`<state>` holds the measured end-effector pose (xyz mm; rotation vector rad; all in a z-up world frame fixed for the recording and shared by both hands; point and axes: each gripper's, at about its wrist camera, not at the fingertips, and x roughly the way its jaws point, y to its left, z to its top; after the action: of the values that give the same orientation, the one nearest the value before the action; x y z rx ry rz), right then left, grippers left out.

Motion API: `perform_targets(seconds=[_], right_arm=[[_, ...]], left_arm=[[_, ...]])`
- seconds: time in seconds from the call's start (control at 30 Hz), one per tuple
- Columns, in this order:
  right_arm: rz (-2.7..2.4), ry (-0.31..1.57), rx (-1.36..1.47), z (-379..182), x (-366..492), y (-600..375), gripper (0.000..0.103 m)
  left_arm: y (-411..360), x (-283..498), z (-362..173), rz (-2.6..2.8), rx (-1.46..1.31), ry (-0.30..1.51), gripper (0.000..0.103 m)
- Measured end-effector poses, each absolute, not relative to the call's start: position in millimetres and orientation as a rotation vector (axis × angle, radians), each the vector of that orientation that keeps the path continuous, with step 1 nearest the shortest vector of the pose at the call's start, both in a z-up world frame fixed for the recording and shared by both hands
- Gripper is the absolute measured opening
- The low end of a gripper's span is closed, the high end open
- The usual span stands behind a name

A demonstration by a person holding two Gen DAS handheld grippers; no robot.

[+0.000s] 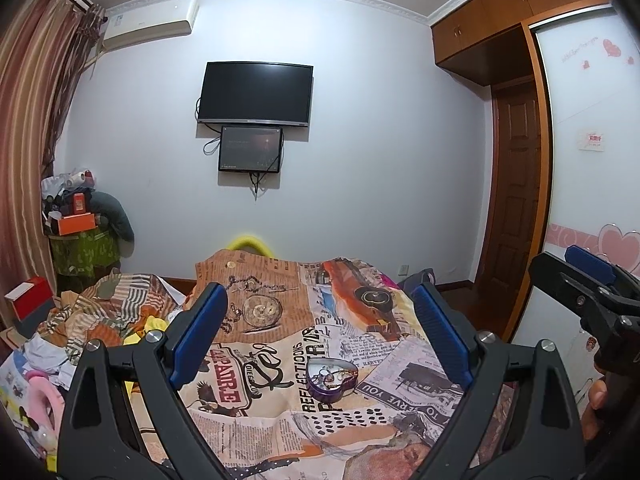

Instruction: Organize jewelry

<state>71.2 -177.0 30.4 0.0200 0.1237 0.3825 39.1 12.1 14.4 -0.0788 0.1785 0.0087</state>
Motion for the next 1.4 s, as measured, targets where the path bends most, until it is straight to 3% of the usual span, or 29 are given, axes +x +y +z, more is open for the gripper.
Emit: perform_targets(seconds=[1.4], right_arm=[[0.382,0.151,0.033,30.8,78.3,-180.5,0.103]], left_arm=[[13.2,45.1,8.2,-0.039,-0.092,0.211,0.098]])
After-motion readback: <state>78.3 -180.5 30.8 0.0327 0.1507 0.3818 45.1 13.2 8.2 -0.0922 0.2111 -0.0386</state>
